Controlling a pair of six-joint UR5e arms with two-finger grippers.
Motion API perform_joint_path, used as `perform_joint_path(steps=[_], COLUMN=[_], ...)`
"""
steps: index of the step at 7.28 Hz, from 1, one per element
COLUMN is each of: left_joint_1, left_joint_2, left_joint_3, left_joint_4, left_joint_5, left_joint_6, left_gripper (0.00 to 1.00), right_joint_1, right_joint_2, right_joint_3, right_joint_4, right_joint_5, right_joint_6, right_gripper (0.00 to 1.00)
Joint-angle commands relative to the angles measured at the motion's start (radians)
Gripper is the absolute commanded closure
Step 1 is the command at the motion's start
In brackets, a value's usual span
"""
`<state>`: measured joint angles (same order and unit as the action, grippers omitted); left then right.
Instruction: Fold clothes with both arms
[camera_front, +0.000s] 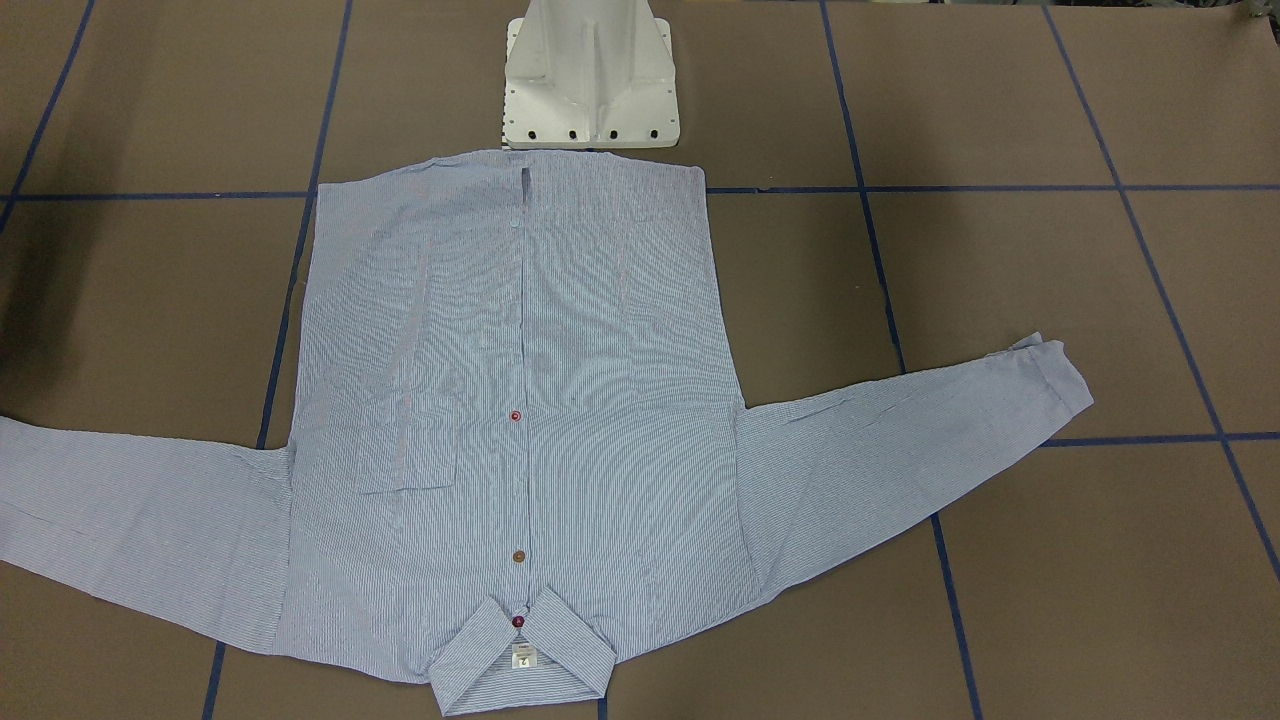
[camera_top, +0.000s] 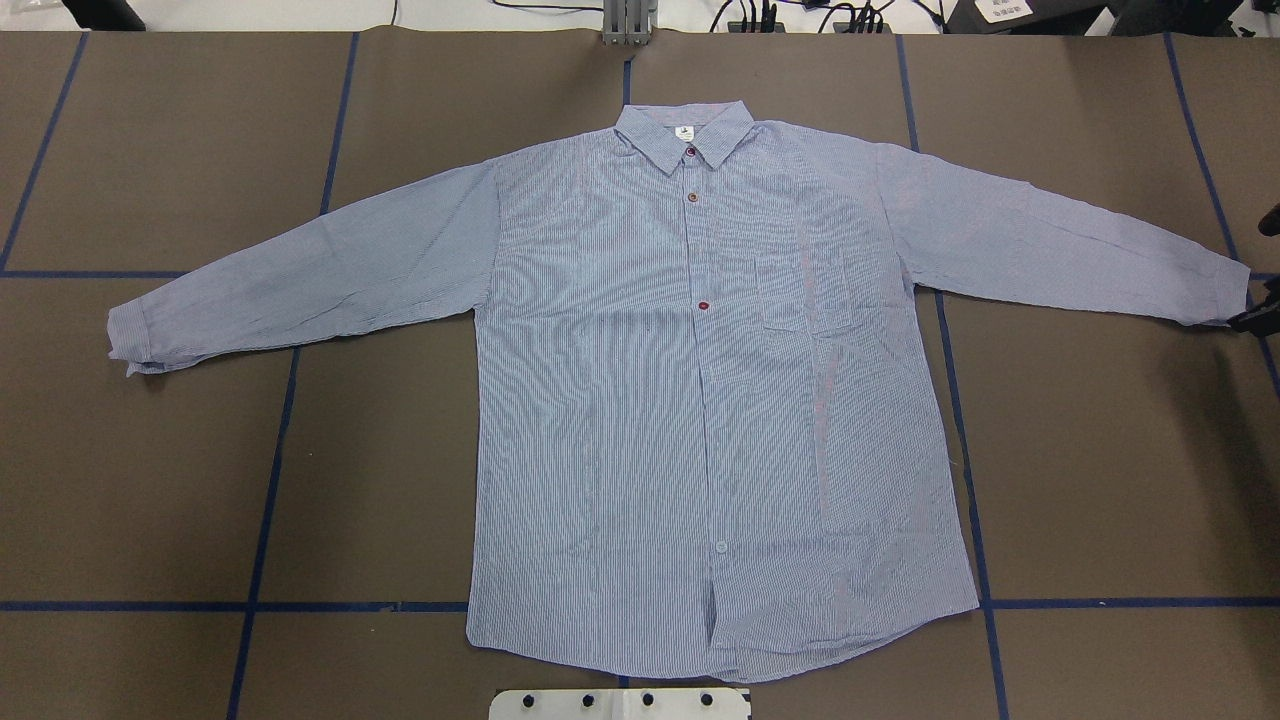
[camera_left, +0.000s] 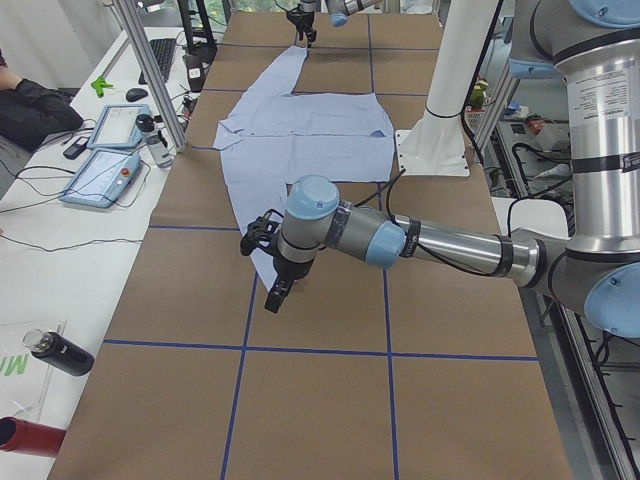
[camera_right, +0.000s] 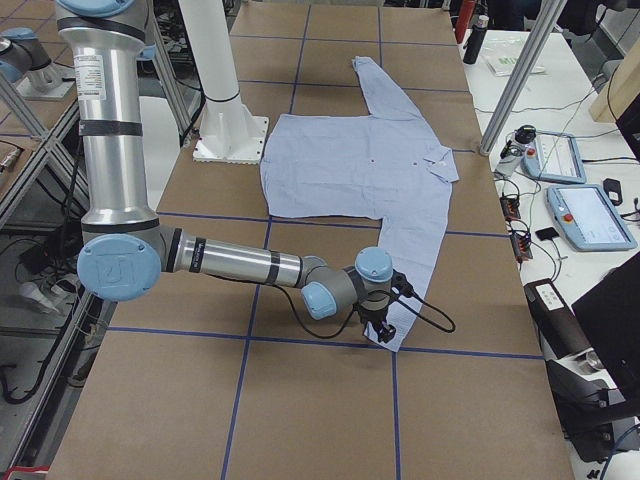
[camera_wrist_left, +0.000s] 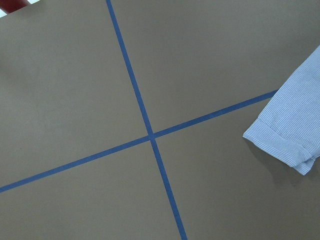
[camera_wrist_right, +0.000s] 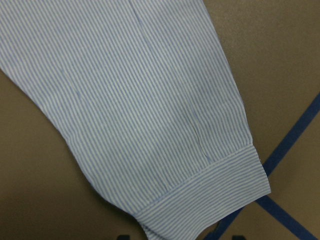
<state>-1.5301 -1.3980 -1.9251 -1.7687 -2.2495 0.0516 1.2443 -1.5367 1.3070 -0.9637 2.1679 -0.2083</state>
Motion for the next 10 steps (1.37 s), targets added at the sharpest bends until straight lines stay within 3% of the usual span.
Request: perform_joint_path(steps=[1,7,8,10], left_joint_1=[0.001,-0.001,-0.001,-0.001], left_joint_2=[0.001,0.001,0.001,0.001], left_joint_3=[0.0,0.001,0.001,0.001], left_joint_4=[0.0,0.0,0.0,0.0], left_joint_5=[0.001,0.001,-0.001,-0.001], left_joint_6=[0.001,0.001,0.001,0.002], left_gripper=[0.0,0.0,0.0,0.0], right_joint_1=[-0.003,-0.016,-0.016,-0.016], right_joint_2=[-0.002,0.027,0.029,0.029], right_joint_3=[-0.026,-0.055,-0.054,-0.055], right_joint_4=[0.002,0.008,0.008,0.005], right_joint_5=[0.0,-0.011,-0.01,-0.008], right_joint_6=[-0.002,0.0,0.001,0.024], right_gripper=[0.26,0.45,0.58,1.0])
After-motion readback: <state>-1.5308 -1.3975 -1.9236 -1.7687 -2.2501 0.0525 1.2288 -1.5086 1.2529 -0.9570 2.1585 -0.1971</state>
